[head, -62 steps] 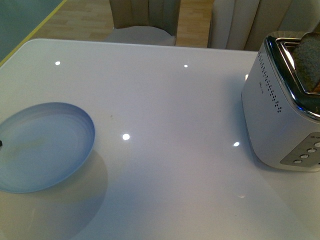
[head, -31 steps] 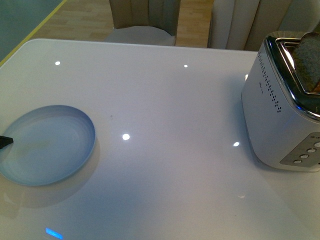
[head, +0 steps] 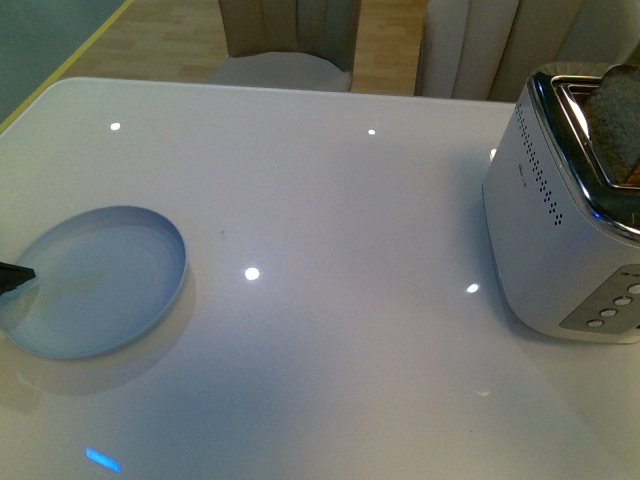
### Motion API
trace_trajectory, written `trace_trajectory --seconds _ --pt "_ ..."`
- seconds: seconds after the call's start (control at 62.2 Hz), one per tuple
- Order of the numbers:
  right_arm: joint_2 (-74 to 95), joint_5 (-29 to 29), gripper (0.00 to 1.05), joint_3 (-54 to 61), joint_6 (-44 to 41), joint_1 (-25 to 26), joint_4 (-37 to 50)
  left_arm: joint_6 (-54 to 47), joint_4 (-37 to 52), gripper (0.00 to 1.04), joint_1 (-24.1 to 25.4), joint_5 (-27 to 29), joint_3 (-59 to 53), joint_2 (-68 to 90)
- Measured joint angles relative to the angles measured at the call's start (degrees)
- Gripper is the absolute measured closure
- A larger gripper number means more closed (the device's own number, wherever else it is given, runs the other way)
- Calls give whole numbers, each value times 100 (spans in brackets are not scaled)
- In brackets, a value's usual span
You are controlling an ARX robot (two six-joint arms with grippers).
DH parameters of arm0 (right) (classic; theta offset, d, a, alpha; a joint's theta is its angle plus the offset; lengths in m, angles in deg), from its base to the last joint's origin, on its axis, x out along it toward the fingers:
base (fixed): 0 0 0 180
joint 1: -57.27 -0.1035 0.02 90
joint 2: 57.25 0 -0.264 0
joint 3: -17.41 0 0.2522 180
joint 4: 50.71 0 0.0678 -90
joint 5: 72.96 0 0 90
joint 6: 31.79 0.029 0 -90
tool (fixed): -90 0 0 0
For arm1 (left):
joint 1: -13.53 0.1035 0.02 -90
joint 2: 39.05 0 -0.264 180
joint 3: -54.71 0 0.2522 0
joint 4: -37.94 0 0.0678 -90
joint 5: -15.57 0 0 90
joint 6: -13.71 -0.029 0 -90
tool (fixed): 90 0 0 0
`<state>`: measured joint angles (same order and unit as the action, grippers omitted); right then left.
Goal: Left arm holds plate, right arm toasts bread
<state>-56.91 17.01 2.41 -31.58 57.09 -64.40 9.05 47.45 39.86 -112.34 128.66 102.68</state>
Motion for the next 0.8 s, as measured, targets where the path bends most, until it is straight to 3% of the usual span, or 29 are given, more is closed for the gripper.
trace_trajectory --seconds 0.386,0.611,0.804 --pt "0 0 9 0 0 0 0 216 404 6 -138 -162 -907 -1488" --pt "0 0 9 0 0 0 0 695 708 7 -417 -313 -2100 -3576" --pt "0 0 9 0 -2 0 0 1180 780 7 -699 -76 -3193 -5460"
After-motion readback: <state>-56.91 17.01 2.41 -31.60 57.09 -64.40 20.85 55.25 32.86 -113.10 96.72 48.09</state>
